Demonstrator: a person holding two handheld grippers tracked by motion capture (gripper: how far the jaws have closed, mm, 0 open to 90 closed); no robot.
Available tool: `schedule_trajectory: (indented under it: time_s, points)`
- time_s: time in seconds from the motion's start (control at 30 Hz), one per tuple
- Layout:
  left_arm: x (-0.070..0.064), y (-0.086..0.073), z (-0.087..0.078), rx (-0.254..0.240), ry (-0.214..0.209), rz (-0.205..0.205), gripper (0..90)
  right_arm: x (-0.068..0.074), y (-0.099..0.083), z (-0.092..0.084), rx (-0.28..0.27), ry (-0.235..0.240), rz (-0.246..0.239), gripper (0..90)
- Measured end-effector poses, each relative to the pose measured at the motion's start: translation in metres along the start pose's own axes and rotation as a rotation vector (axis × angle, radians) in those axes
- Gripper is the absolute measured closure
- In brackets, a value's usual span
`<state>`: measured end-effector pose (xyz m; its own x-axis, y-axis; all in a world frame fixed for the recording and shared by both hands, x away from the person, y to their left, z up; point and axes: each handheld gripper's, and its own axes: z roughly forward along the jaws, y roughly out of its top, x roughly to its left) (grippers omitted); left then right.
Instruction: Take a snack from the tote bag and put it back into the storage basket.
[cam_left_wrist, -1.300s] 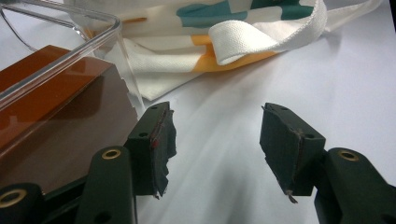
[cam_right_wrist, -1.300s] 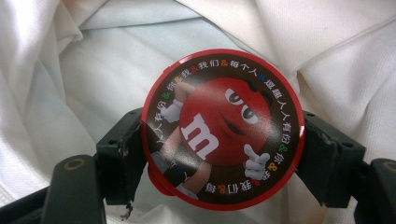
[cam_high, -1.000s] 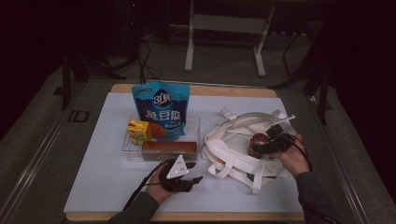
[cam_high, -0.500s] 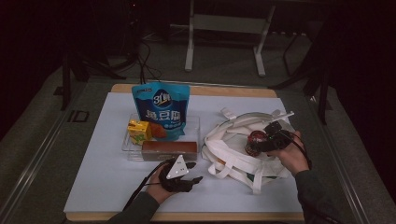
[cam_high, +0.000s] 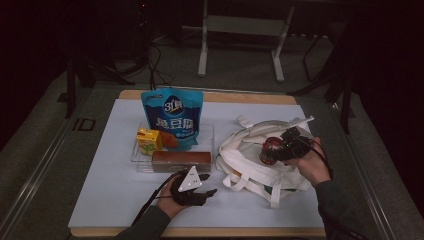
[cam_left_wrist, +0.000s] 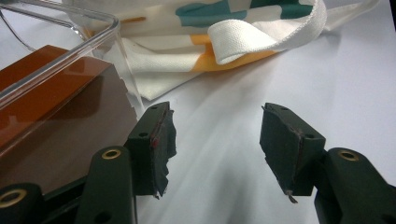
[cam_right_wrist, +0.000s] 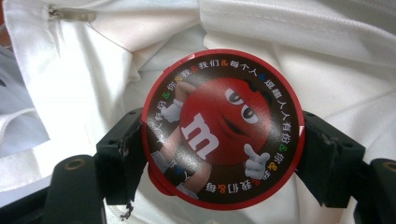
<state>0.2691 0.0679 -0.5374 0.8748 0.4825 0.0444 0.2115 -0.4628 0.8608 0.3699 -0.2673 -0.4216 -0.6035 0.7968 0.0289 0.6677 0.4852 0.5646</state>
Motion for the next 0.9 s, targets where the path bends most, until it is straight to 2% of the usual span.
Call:
schedule_trajectory:
  time_s: [0.9]
  points:
    - [0.000, 0.000, 0.000, -0.001, 0.000, -0.001, 43.6, 0.023, 0.019, -0.009, -0.021, 0.035, -0.052, 25.4]
